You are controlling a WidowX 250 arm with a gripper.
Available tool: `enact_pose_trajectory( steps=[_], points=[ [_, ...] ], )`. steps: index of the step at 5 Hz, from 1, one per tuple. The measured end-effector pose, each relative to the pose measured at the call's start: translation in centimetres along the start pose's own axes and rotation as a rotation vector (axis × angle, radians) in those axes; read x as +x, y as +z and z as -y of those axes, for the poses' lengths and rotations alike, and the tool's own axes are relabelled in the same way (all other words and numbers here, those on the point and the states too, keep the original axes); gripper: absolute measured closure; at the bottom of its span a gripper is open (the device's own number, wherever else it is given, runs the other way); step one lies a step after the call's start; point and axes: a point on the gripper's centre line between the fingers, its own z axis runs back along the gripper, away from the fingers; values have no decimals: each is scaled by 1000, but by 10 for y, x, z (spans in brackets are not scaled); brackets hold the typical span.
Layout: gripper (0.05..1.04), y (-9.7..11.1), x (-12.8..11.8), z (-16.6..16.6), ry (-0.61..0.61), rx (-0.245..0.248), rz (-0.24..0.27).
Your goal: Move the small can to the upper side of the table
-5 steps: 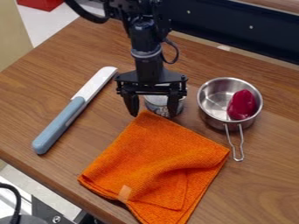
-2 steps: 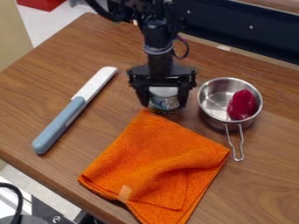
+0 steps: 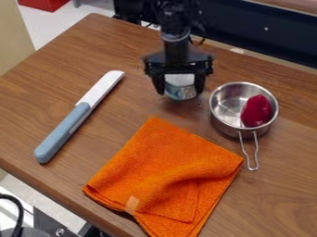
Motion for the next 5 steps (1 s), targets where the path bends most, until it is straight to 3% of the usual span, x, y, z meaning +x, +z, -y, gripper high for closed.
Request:
enact_pose_trajectory(
  steps=[2, 3, 4, 5],
  points=[
    [83, -1, 24, 1, 18, -4, 43],
    [83, -2, 19, -5, 32, -9, 8],
    [83, 12, 4, -16, 45, -26, -9],
    [83, 36, -11, -31, 35, -49, 33]
  ],
)
